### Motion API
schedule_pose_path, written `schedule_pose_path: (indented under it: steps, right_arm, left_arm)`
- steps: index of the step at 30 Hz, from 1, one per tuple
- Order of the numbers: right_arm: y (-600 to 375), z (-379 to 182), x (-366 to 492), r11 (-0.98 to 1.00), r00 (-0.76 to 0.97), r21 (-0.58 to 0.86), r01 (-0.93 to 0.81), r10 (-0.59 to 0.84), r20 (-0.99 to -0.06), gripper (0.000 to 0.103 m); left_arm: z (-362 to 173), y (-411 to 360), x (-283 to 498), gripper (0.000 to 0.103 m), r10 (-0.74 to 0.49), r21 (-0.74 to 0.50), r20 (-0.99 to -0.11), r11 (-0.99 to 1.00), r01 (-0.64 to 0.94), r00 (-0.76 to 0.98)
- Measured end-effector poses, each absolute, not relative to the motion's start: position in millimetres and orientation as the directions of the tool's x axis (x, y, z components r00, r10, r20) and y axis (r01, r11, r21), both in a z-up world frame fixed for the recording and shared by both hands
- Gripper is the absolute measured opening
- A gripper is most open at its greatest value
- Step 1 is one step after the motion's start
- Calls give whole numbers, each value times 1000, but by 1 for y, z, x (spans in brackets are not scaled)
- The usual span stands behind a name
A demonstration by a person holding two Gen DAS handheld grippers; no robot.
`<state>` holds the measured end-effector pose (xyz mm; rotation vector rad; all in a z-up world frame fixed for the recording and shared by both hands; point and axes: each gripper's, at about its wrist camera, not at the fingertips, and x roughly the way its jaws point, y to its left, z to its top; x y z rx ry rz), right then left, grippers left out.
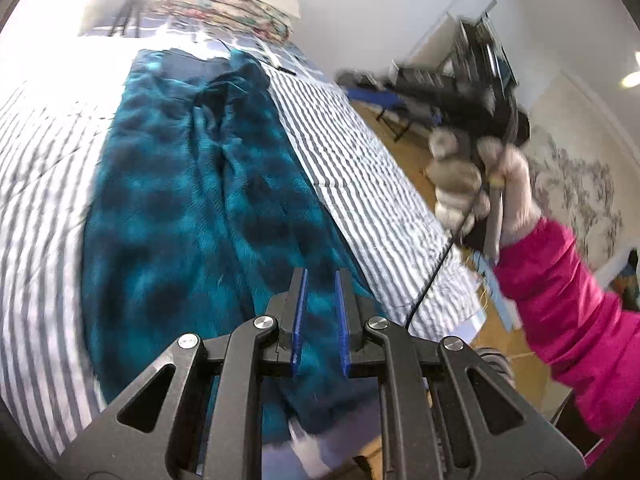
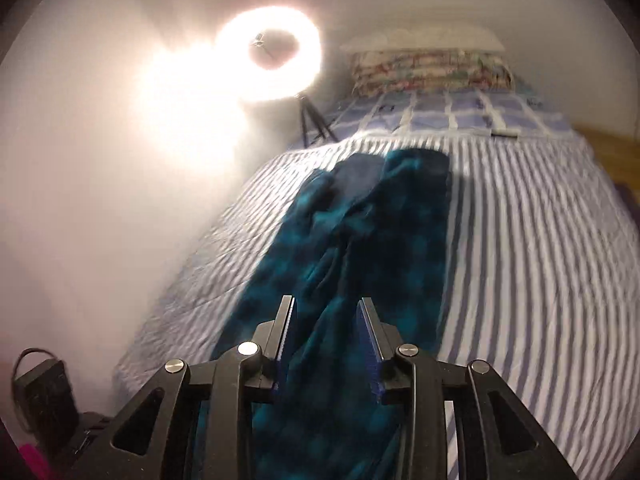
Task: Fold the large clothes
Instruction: 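Lay the jacket edge down and open both grippers, then grasp the jacket hem end with both grippers side by side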
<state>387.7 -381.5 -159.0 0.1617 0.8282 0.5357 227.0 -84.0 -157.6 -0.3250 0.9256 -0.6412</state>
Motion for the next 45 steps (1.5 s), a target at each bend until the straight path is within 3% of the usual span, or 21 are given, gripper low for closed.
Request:
schedule_pose_path:
  steps: [11, 22, 28, 35, 36, 38, 39, 42, 43, 45]
  right_arm:
    - [-335, -226, 494, 910, 553, 297, -291, 413, -723, 31]
    - [-301, -300, 609, 966, 536, 194, -170, 255, -804, 35]
    - [-290, -291, 606, 975, 548, 114, -192, 203, -811, 38]
    - [-274, -242, 584, 913, 543, 239, -331, 392, -742, 41]
    - [-267, -240, 585, 900, 528, 246, -361, 414, -741, 43]
    - [-247, -245, 591, 853, 452, 281, -440, 480, -752, 72]
    - [-240, -249, 593, 839, 421, 293, -458, 495, -761, 75]
    - [-224, -271, 600, 853, 380, 260, -454, 448, -809, 74]
    - [-223, -282, 602, 861, 361, 258, -438, 431, -827, 70]
    - [-223, -291, 602, 874, 350, 257, -413, 413, -841, 50]
  left_arm:
    - [-231, -99, 260, 11, -653, -547, -685, 753, 365, 323]
    - [-252, -105, 256, 11, -691, -572, -685, 706, 418, 230]
    - [-246, -105, 244, 11, -706, -579, -671, 691, 433, 228]
    - [-224, -82, 231, 11, -723, -572, -626, 680, 458, 291]
    - [-223, -77, 230, 11, -720, -571, -625, 685, 453, 302]
    - [-218, -68, 228, 11, -718, -579, -620, 690, 434, 315]
    - [-218, -62, 230, 11, -720, -590, -615, 690, 418, 321]
    - [-216, -49, 229, 11, -712, -596, -613, 701, 391, 343]
    - [-214, -45, 227, 11, -711, -597, -612, 702, 388, 346]
    - [-213, -42, 224, 11, -713, -601, -608, 701, 384, 350]
